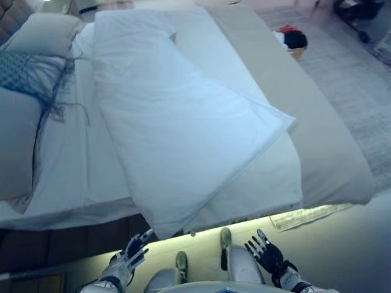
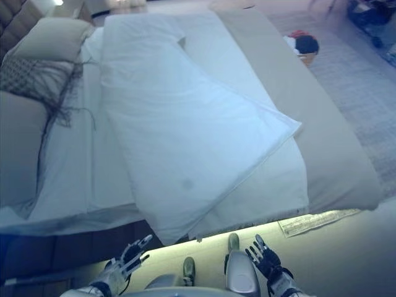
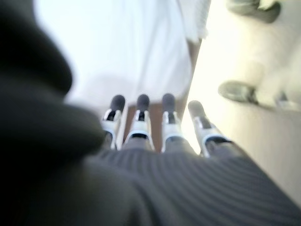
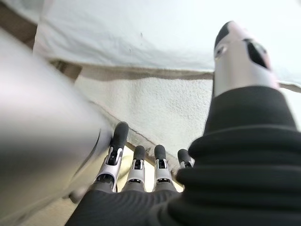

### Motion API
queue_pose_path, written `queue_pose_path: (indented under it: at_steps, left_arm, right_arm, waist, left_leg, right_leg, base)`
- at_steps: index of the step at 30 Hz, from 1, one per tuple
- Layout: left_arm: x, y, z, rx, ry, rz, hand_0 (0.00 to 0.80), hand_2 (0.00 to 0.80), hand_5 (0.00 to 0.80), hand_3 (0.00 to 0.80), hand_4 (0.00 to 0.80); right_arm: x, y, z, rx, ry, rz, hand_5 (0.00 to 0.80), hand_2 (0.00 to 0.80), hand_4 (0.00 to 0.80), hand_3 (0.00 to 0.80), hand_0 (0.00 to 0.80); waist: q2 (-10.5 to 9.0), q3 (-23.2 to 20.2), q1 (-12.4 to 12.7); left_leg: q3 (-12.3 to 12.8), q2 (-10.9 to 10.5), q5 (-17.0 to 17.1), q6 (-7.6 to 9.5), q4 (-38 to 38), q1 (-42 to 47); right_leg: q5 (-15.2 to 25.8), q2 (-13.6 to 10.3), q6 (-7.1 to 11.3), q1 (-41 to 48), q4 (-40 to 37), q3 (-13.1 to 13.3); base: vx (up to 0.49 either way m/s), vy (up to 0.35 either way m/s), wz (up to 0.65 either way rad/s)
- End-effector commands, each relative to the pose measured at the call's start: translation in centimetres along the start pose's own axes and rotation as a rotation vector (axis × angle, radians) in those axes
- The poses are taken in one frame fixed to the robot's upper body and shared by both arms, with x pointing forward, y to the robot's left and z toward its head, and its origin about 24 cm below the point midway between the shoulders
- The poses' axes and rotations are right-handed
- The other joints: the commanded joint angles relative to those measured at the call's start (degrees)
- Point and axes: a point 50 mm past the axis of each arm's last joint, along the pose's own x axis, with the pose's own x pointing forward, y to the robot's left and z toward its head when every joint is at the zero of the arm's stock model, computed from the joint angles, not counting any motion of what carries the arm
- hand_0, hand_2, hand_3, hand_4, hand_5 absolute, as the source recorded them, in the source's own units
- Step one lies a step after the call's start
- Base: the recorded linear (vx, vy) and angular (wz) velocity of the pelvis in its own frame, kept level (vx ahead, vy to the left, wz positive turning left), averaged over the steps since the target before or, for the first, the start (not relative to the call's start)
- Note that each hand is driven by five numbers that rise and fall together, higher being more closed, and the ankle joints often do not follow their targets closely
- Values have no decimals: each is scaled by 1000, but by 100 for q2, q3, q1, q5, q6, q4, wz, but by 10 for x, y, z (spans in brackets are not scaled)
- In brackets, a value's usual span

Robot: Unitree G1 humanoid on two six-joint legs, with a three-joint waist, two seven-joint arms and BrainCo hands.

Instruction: Make the bed neatly

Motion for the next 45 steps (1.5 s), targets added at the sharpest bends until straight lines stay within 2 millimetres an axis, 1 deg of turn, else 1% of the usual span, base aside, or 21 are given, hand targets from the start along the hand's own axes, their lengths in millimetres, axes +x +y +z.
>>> queue_pose_path:
  at_steps: [1, 4, 8, 11, 12, 13, 14, 15, 16, 17, 18, 19, 20, 23, 25, 26, 30, 33, 36, 39, 45]
  left_arm:
    - [4, -19, -7, 18, 24, -75, 0, 0, 0, 0, 0]
    - [5, -26, -13, 64, 68, -87, 0, 0, 0, 0, 0]
    - [4, -22, -14, 58, 64, -79, 0, 0, 0, 0, 0]
    - [3, -21, -11, 81, 43, -89, 0, 0, 0, 0, 0]
    - [5, -24, -2, 97, 13, -112, 0, 0, 0, 0, 0]
    - [7, -28, 5, 100, -9, -128, 0, 0, 0, 0, 0]
    - [10, -35, 19, 92, -55, -162, 0, 0, 0, 0, 0]
    - [12, -40, 31, 85, -90, -191, 0, 0, 0, 0, 0]
    - [13, -45, 40, 81, -118, -211, 0, 0, 0, 0, 0]
    - [15, -53, 49, 73, -149, -249, 0, 0, 0, 0, 0]
    - [16, -61, 60, 90, -168, -282, 0, 0, 0, 0, 0]
    - [17, -68, 71, 98, -199, -308, 0, 0, 0, 0, 0]
    - [17, -73, 84, 95, -232, -329, 0, 0, 0, 0, 0]
    - [15, -86, 113, 98, -314, -363, 0, 0, 0, 0, 0]
    - [13, -93, 125, 92, -351, -371, 0, 0, 0, 0, 0]
    - [12, -94, 129, 81, -369, -371, 0, 0, 0, 0, 0]
    - [6, -102, 147, 5, -450, -422, 0, 0, 0, 0, 0]
    - [0, -109, 156, -28, -506, -463, 0, 0, 0, 0, 0]
    - [-6, -109, 158, -52, -549, -501, 0, 0, 0, 0, 0]
    - [-9, -105, 157, -77, -569, -508, 0, 0, 0, 0, 0]
    - [-15, -91, 153, -110, -593, -501, 0, 0, 0, 0, 0]
  right_arm:
    - [6, 9, 22, -63, -73, -41, 0, 0, 0, 0, 0]
    - [9, 17, 29, -24, -110, -14, 0, 0, 0, 0, 0]
    - [14, 31, 36, 0, -143, 58, 0, 0, 0, 0, 0]
    - [16, 42, 42, 8, -174, 111, 0, 0, 0, 0, 0]
    - [18, 51, 51, 2, -207, 147, 0, 0, 0, 0, 0]
    - [19, 58, 59, 1, -232, 169, 0, 0, 0, 0, 0]
    - [21, 74, 77, -2, -279, 213, 0, 0, 0, 0, 0]
    - [23, 87, 90, 5, -303, 246, 0, 0, 0, 0, 0]
    - [24, 99, 99, 7, -318, 270, 0, 0, 0, 0, 0]
    - [25, 112, 109, 18, -350, 299, 0, 0, 0, 0, 0]
    - [23, 120, 118, 46, -387, 314, 0, 0, 0, 0, 0]
    - [21, 126, 134, 50, -424, 322, 0, 0, 0, 0, 0]
    - [17, 133, 153, 57, -466, 325, 0, 0, 0, 0, 0]
    - [3, 154, 202, 92, -562, 323, 0, 0, 0, 0, 0]
    - [-8, 161, 229, 107, -619, 315, 0, 0, 0, 0, 0]
    - [-14, 164, 241, 111, -638, 315, 0, 0, 0, 0, 0]
    - [-44, 169, 288, 105, -767, 299, 0, 0, 0, 0, 0]
    - [-64, 171, 315, 92, -840, 289, 0, 0, 0, 0, 0]
    - [-87, 166, 338, 84, -909, 287, 0, 0, 0, 0, 0]
    - [-105, 167, 355, 58, -959, 294, 0, 0, 0, 0, 0]
    - [-140, 181, 381, -5, -1048, 338, 0, 0, 0, 0, 0]
  waist:
    - [213, 19, 240]
    - [165, -60, 263]
    - [166, -36, 355]
    - [174, 22, 398]
    - [166, 125, 418]
    - [152, 216, 410]
    - [101, 445, 372]
    - [95, 611, 395]
    - [105, 701, 399]
    - [167, 811, 404]
    - [132, 929, 364]
    - [130, 1085, 340]
    - [143, 1232, 355]
    - [179, 1503, 411]
    - [241, 1657, 468]
    - [289, 1710, 492]
    - [460, 1945, 557]
    - [566, 2047, 600]
    - [656, 2071, 650]
    - [725, 2072, 676]
    - [782, 2074, 737]
  left_leg:
    - [477, 200, -81, 100, 434, -288]
    - [741, 377, -19, -6, 377, -218]
    - [630, 394, 8, -69, 321, -194]
    - [565, 321, -15, -54, 331, -221]
    - [534, 281, -47, -64, 524, -406]
    - [550, 328, -78, -85, 757, -593]
    - [571, 531, -115, -169, 1266, -984]
    - [372, 670, -125, -259, 1635, -1374]
    - [295, 769, -34, -301, 1663, -1591]
    - [312, 802, 43, -244, 1506, -1680]
    - [518, 824, -182, -205, 2017, -1903]
    - [414, 743, -344, -205, 2409, -2230]
    - [335, 711, -462, -221, 2657, -2523]
    - [449, 742, -643, -133, 3104, -3063]
    - [411, 727, -758, -128, 3424, -3423]
    - [331, 757, -964, -164, 3617, -3548]
    - [225, 707, -1059, -102, 4019, -4065]
    - [204, 699, -1059, -68, 4172, -4328]
    - [144, 704, -1068, -35, 4361, -4630]
    - [98, 728, -1056, -22, 4494, -4837]
    - [10, 741, -1003, -3, 4581, -5095]
  right_leg:
    - [70, 103, 155, 691, -392, -342]
    - [-11, 81, 115, 924, -468, -636]
    - [-46, 62, 107, 1016, -499, -743]
    - [-47, 95, 88, 1019, -561, -689]
    - [-35, 77, 71, 913, -531, -655]
    - [-41, 36, 48, 780, -447, -651]
    - [-46, -87, 3, 455, -176, -654]
    - [-120, -146, -23, 156, 163, -619]
    - [-138, -176, -24, -77, 374, -592]
    - [-216, -153, -26, -355, 641, -596]
    - [-277, -345, -24, -563, 914, -648]
    - [-253, -464, 27, -861, 1089, -569]
    - [-243, -540, 48, -1131, 1243, -468]
    - [-158, -701, 126, -1680, 1478, -517]
    - [-157, -774, 148, -1979, 1706, -542]
    - [-322, -754, 202, -2106, 1910, -467]
    - [-430, -771, 123, -2615, 2352, -356]
    - [-482, -802, 80, -2915, 2603, -340]
    - [-551, -842, 26, -3202, 2862, -341]
    - [-623, -822, -43, -3390, 3078, -335]
    - [-715, -739, -167, -3627, 3276, -314]
  base:
    - [301, -122, 50]
    - [198, -66, 36]
    - [166, -10, 23]
    - [51, 19, 6]
    - [-149, 36, 5]
    - [-286, 63, 10]
    - [-332, 94, 16]
    - [-366, 121, 29]
    - [-290, 174, 40]
    - [-231, 170, 35]
    - [-227, 158, 19]
    - [-249, 97, 18]
    - [-272, 75, 29]
    - [-207, 42, 15]
    - [-124, -12, -5]
    - [-83, -57, -8]
    - [-88, -50, 0]
    - [-54, -53, 10]
    - [-15, -46, 4]
    - [25, -31, 5]
    - [33, -35, 1]
